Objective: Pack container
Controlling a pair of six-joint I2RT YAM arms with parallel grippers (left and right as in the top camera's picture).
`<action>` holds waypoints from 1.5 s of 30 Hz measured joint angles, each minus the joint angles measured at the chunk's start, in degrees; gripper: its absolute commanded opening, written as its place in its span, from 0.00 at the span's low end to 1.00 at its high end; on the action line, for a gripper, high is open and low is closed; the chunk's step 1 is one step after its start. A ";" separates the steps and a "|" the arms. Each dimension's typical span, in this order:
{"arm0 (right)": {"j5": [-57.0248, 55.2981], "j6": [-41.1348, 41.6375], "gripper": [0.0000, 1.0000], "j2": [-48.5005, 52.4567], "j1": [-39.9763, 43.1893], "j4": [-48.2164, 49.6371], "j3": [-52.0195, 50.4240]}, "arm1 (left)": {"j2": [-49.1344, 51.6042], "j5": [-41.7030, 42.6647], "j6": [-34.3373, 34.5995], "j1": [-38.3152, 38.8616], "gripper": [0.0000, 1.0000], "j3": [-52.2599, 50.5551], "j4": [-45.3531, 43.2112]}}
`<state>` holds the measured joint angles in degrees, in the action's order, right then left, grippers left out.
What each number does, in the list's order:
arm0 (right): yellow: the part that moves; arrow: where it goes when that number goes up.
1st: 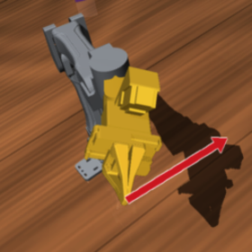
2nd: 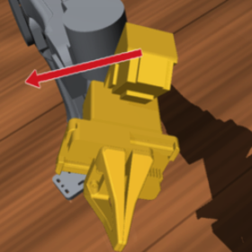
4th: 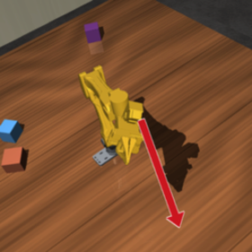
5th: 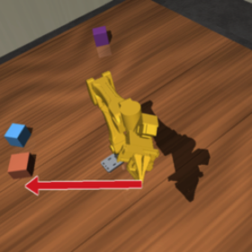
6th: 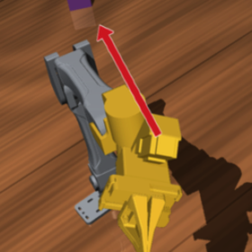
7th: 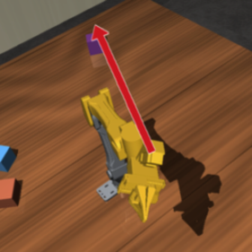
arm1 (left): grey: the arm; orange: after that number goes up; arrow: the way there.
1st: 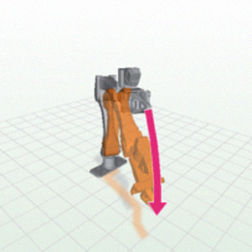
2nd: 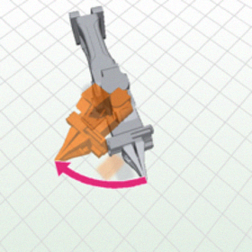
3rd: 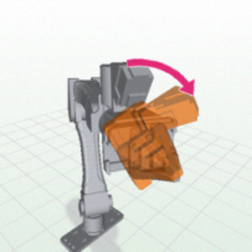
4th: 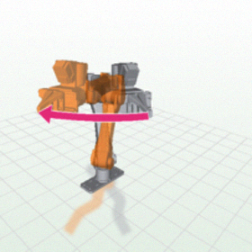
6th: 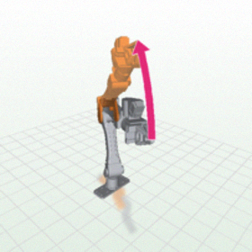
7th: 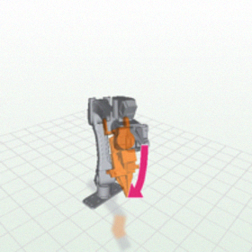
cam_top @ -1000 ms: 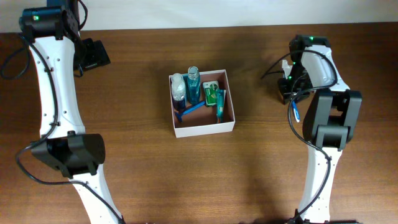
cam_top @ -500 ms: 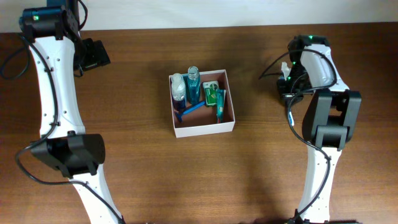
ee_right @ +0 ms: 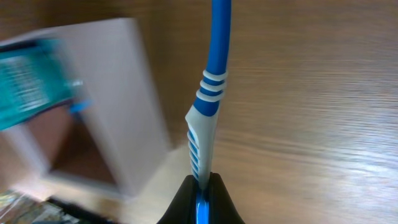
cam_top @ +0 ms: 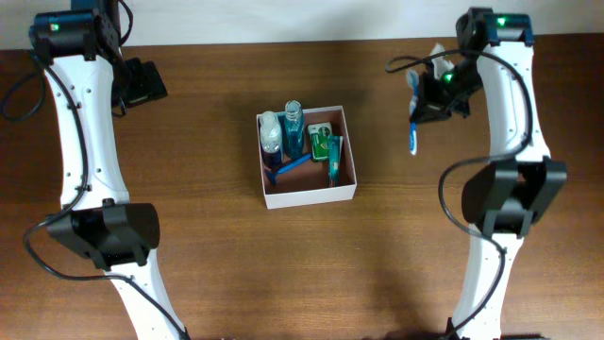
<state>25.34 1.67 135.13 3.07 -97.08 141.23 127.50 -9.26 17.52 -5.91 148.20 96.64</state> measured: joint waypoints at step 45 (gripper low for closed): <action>-25.18 54.62 0.30 -12.07 -24.15 8.11 -13.53 | 0.00 0.00 0.00 0.00 0.99 0.00 0.00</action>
<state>0.16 56.29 123.07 -21.08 -88.97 127.70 127.50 -9.26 17.52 -5.91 148.20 96.64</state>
